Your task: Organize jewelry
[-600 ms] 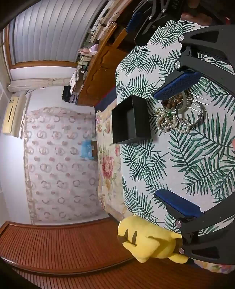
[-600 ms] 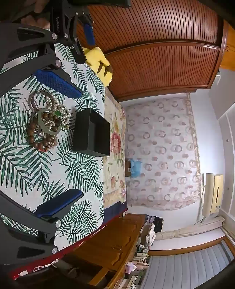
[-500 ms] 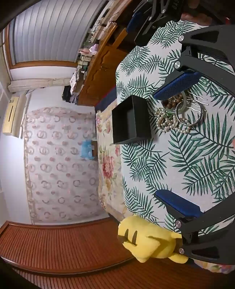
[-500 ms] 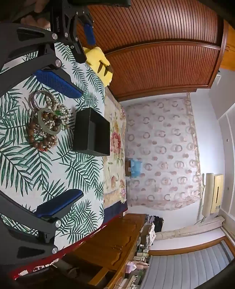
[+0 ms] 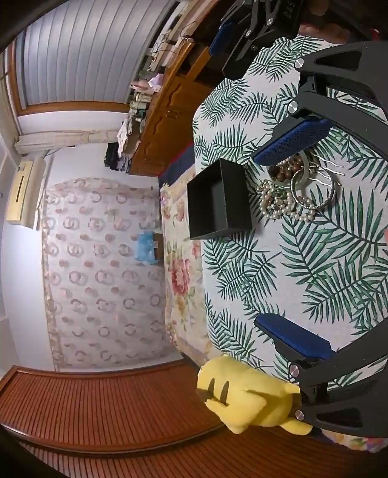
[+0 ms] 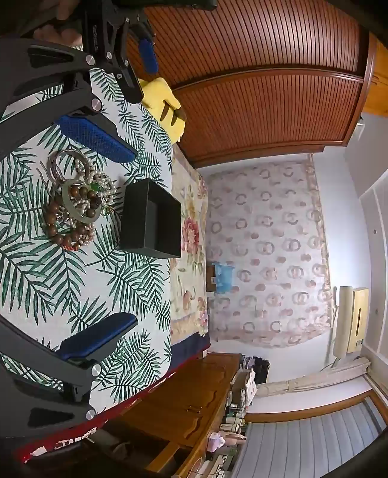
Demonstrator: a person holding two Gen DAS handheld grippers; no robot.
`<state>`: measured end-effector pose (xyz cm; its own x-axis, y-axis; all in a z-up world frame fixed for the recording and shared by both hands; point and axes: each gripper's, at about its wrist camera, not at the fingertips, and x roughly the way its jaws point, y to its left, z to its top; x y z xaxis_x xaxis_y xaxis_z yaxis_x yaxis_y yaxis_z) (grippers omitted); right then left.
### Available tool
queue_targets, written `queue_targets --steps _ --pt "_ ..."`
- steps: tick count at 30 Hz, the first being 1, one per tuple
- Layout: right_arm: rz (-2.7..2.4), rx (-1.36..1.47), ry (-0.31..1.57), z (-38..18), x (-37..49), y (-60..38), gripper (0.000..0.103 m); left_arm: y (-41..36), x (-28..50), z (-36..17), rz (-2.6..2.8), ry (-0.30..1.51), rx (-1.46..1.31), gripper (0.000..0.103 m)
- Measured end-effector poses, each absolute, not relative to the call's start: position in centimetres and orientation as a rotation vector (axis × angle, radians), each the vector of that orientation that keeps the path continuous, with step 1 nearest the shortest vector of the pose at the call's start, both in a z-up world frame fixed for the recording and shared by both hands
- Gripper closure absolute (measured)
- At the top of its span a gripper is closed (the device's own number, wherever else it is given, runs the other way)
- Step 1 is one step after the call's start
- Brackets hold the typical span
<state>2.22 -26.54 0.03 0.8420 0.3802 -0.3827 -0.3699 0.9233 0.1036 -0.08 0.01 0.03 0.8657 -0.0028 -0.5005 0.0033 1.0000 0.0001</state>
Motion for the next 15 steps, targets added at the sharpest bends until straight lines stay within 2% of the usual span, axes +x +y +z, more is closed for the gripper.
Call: queue_targets --steps 15 --pt "0.397 0.027 0.409 0.04 2.18 -26.55 0.002 -0.02 0.08 0.59 -0.005 0.52 0.003 0.007"
